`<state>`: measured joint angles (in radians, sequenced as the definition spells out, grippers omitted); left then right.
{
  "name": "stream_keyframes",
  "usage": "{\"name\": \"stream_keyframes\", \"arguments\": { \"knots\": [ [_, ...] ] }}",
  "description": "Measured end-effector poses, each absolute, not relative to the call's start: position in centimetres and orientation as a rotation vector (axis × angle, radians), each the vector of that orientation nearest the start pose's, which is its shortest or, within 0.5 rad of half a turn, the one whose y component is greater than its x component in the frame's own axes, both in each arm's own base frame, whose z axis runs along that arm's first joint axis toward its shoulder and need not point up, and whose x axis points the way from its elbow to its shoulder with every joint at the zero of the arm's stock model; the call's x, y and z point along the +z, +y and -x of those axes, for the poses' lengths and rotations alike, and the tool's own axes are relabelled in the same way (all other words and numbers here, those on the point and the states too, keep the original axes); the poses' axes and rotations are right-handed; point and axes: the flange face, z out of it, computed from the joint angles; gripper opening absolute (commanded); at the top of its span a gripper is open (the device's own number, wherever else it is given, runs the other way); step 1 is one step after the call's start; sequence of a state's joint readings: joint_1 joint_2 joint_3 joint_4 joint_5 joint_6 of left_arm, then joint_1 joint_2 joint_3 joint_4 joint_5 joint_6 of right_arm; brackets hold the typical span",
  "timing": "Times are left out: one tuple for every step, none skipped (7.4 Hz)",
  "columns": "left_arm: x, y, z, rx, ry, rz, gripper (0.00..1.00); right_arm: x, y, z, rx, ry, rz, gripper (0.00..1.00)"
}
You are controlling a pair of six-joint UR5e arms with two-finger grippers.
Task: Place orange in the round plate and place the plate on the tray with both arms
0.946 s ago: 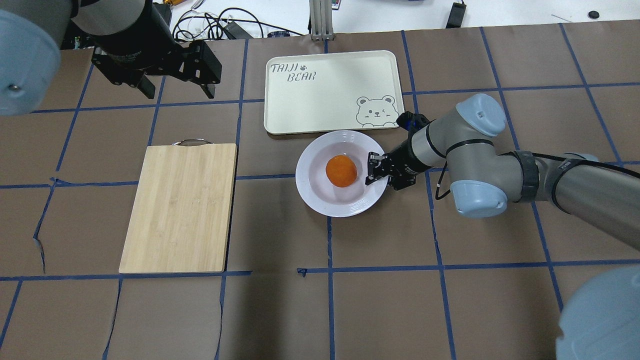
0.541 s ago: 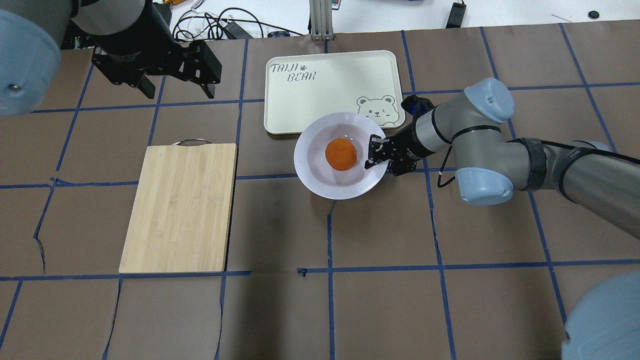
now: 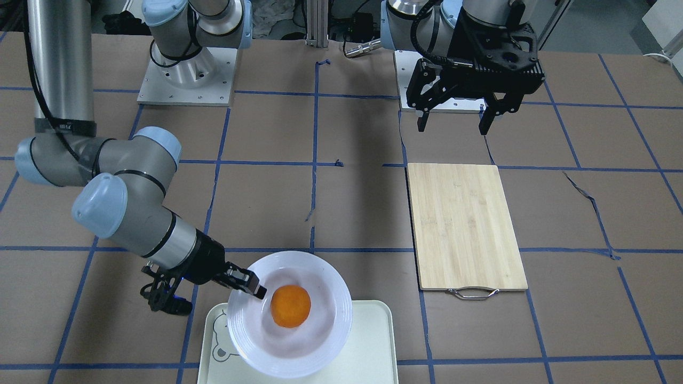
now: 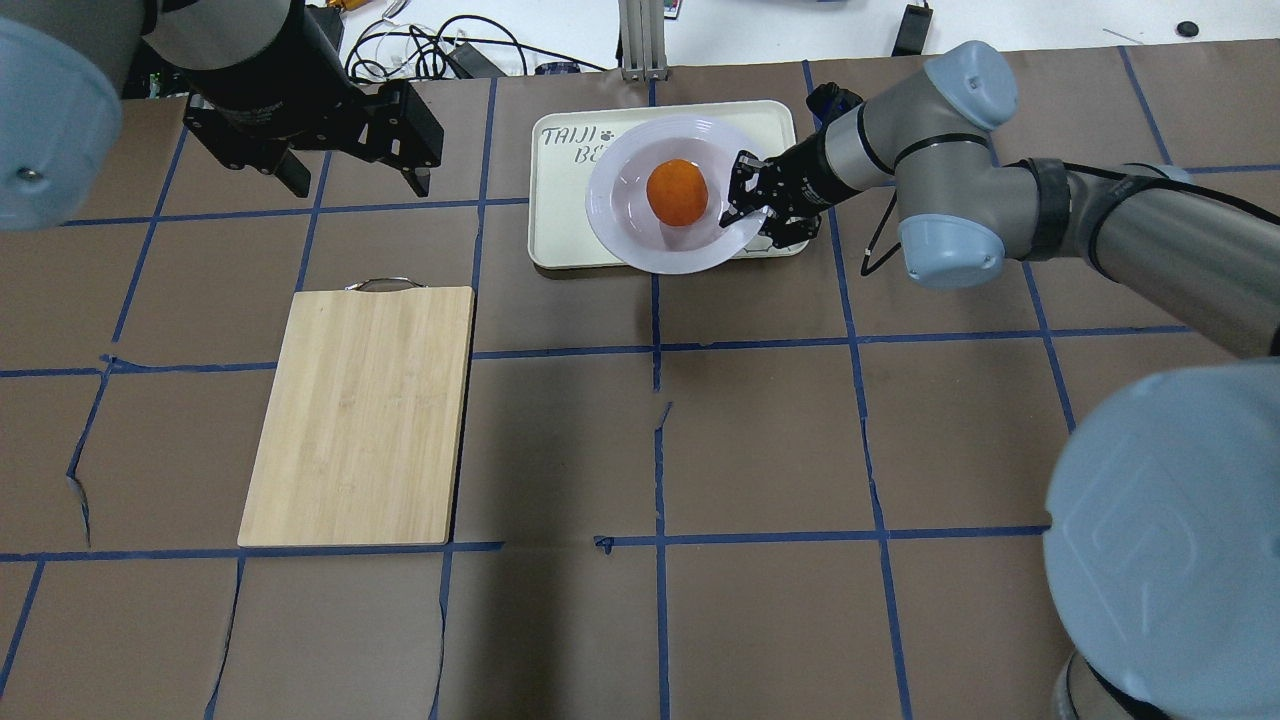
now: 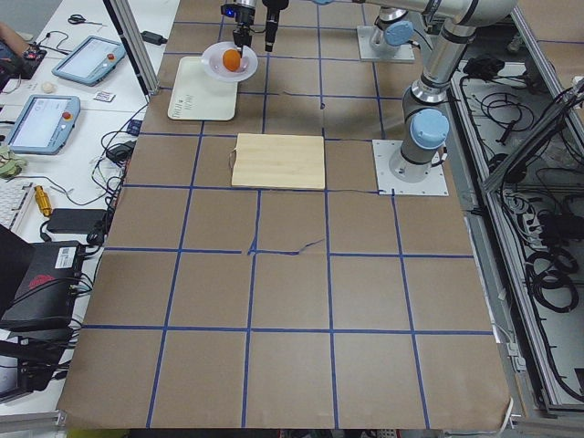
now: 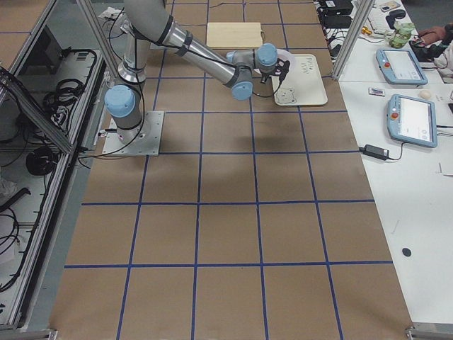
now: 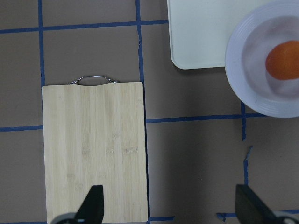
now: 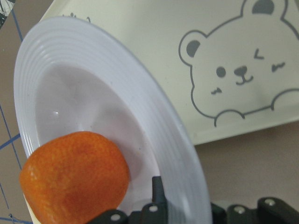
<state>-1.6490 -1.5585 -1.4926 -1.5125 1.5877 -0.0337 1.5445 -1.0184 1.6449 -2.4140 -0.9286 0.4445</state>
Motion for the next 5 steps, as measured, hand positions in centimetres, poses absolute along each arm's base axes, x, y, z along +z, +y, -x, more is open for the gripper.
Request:
{"name": "stream_keyframes", "arguments": {
  "knots": [
    [53.9, -48.7, 17.0, -0.234, 3.124, -0.068, 1.0, 22.4, -69.0, -17.7, -0.089, 2.402, -0.491, 0.18],
    [53.9, -48.7, 17.0, -0.234, 3.124, -0.068, 1.0, 20.8, -71.3, -17.9, -0.083, 2.391, -0.493, 0.23],
    [53.9, -48.7, 17.0, -0.234, 3.124, -0.068, 1.0, 19.6, -72.5, -18.0, -0.077, 2.388, -0.495, 0.42],
    [53.9, -48.7, 17.0, -0.234, 3.124, -0.067, 1.0, 18.9, -73.0, -18.0, -0.072, 2.391, -0.498, 0.47],
    [53.9, -48.7, 17.0, -0.234, 3.124, -0.068, 1.0, 18.6, -73.1, -18.0, -0.07, 2.396, -0.502, 0.61]
  ]
}}
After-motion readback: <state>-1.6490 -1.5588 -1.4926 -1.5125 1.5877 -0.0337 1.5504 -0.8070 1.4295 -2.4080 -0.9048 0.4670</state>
